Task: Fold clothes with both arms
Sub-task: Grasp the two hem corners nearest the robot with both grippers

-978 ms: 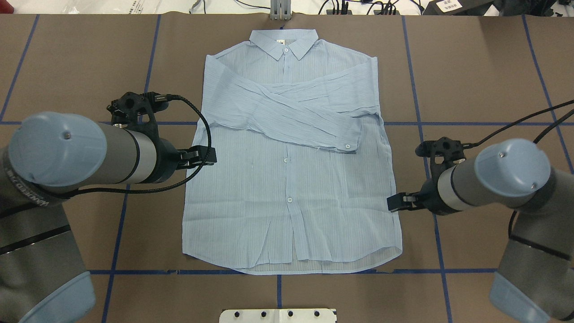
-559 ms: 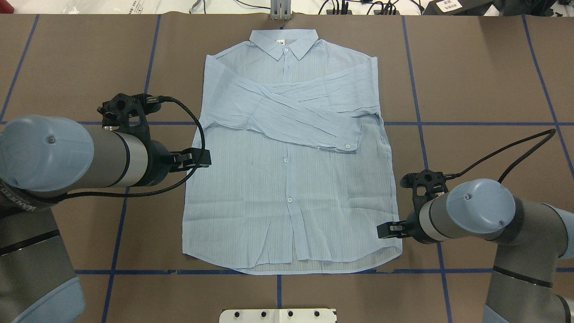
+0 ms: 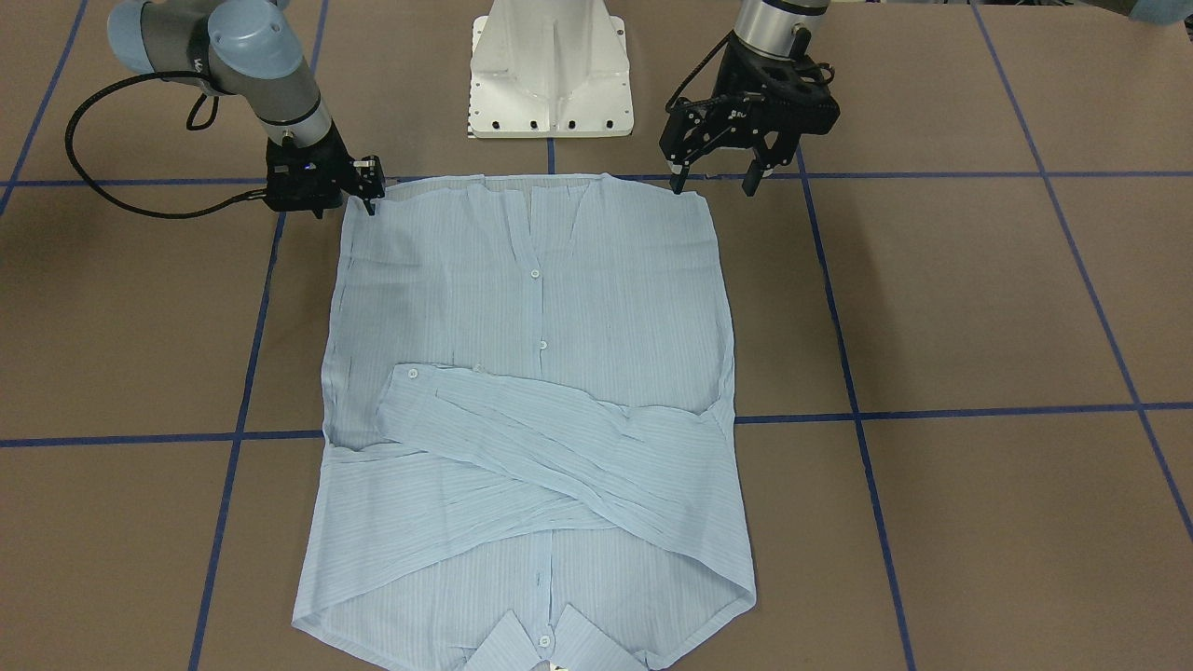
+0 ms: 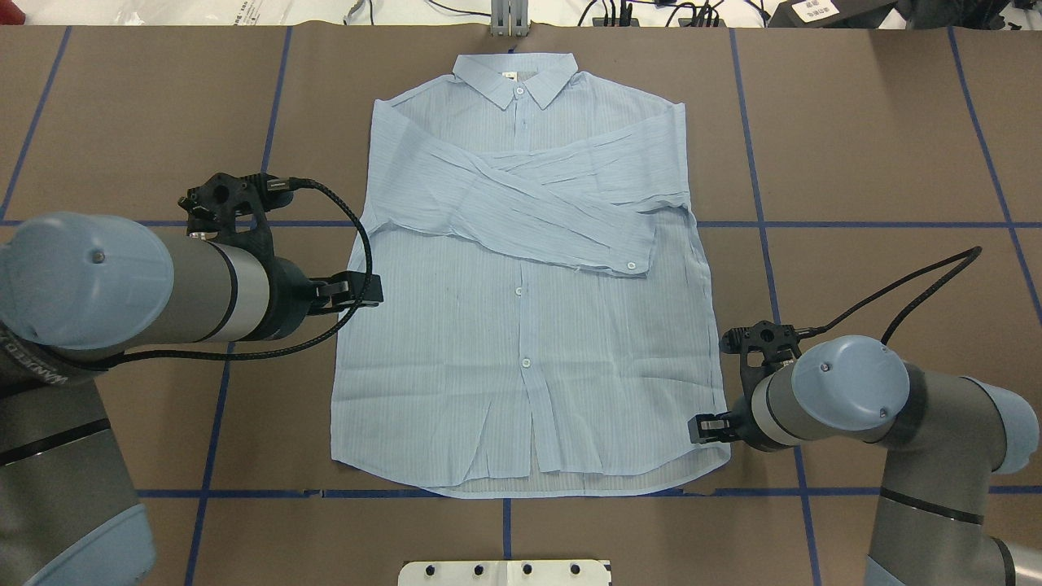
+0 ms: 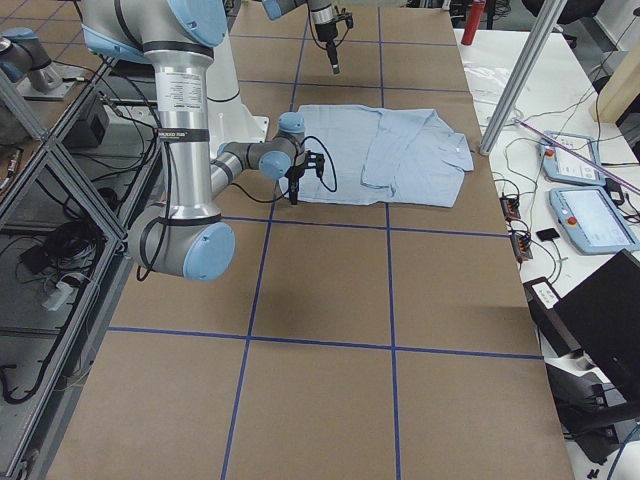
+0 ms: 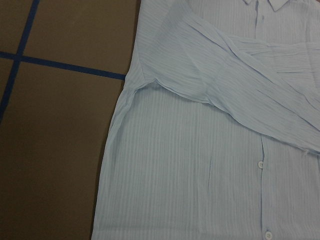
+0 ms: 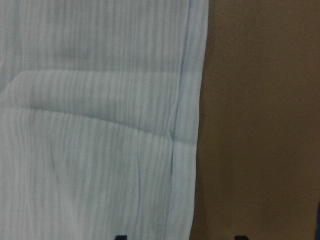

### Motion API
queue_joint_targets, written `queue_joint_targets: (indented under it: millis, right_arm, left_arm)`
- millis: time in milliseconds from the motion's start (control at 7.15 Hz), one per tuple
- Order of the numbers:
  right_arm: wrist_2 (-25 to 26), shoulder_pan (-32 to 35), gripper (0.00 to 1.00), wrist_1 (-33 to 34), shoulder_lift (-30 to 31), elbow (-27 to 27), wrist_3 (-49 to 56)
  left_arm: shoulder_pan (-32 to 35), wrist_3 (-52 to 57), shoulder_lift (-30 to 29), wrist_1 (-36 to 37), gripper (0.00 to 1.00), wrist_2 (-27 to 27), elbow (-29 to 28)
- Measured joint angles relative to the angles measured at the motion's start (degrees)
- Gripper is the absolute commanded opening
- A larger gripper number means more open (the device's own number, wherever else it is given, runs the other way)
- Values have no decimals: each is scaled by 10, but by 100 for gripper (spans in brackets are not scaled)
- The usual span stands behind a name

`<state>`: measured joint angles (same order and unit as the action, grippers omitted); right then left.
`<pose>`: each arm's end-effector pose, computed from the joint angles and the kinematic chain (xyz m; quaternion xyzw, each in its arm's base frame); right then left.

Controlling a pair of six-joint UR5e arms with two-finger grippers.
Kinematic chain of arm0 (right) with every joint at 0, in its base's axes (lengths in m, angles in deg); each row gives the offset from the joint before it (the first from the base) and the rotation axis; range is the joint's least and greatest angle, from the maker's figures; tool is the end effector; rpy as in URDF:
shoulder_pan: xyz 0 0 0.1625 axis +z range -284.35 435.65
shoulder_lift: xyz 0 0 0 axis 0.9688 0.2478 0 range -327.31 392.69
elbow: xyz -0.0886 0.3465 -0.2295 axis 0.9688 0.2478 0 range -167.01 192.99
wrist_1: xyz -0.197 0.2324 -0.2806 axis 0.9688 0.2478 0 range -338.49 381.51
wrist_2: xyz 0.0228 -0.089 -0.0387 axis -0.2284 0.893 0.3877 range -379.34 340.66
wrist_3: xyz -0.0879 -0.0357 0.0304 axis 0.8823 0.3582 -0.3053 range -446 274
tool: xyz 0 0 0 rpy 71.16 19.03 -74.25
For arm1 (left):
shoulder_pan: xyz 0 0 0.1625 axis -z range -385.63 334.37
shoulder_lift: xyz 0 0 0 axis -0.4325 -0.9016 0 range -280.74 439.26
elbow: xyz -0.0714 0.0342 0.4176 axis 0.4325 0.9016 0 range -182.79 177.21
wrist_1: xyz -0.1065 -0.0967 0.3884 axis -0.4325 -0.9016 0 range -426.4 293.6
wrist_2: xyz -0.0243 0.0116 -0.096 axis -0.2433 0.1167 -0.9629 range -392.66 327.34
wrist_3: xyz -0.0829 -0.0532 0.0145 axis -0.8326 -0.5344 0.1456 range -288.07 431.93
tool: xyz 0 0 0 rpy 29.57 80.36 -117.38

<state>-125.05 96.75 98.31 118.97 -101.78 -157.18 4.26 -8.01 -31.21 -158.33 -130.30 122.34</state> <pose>-0.4380 -0.2829 0.4048 0.0003 -0.3749 -0.0302 0.9266 0.3797 -0.3568 0.2059 0.1090 0.4713 -0.1190 0.8671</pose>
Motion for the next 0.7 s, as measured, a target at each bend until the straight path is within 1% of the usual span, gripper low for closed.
queue_joint_targets:
  millis: [140,280,419,699]
  right_arm:
    - [0,-4,58,0,0,2,0]
    - [0,-7,35,0,-1,4,0]
    - [-1,-8,32,1,0,5,0]
    - [-2,-9,33,1,0,6,0]
  left_arm:
    - [0,0,0,0,99,0,-1]
    - [0,0,0,0,99,0,-1]
    - [0,0,0,0,99,0,-1]
    - [0,0,1,0,99,0,-2]
